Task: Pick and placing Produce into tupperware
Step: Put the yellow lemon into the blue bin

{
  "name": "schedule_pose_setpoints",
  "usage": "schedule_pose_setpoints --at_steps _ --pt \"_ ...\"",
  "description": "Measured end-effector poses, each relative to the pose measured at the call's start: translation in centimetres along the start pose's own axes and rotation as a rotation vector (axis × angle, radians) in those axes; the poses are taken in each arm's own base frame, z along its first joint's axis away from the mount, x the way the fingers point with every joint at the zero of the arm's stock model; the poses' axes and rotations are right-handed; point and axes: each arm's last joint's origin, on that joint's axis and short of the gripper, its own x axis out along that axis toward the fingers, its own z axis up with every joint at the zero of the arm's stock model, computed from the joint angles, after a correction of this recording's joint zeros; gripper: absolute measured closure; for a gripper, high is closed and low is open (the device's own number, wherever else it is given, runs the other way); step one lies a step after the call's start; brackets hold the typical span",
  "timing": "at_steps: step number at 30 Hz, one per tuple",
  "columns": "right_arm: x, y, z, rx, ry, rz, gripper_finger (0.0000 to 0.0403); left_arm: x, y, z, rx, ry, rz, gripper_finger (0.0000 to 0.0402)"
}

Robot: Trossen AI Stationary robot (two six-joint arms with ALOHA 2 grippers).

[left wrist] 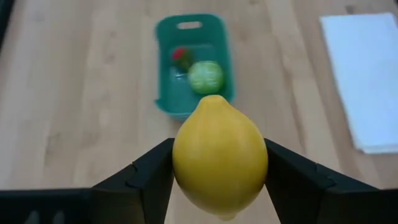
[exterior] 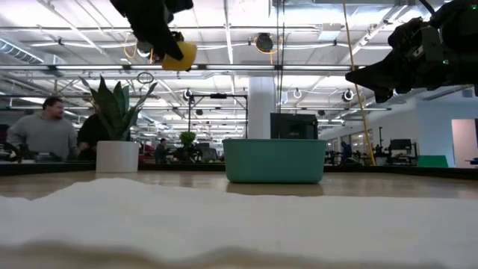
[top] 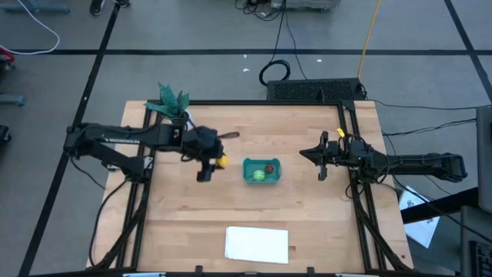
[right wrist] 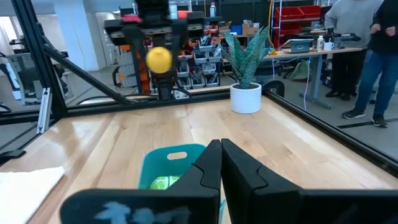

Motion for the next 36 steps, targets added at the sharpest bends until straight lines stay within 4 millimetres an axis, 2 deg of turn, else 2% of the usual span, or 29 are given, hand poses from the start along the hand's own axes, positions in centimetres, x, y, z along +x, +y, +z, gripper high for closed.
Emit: schedule_pose_setpoints --at_steps 9,16,26,31,36 --pt "0.0 0.0 0.0 0.003 0.000 0.000 0.0403 -0.5 3.8 0.2 -0.010 -0.107 -0.030 0.0176" --pt "0.0 0.0 0.0 0.014 0.000 0.000 0.0403 0.2 5.9 0.3 -0.023 -0.163 -0.054 0.0176" --pt "0.0 0.0 -0.2 0.018 0.024 -0.003 0.0403 2.3 6.7 1.3 -0.026 -0.228 -0.129 0.0176" --pt "0.0 0.0 -0.2 0.016 0.017 -0.002 0.0403 2.3 7.1 3.3 -0.035 -0.237 -0.140 0.0176" --pt "0.0 0.0 -0.2 0.012 0.022 -0.002 0.0403 3.1 7.8 4.9 -0.030 -0.204 -0.172 0.0176"
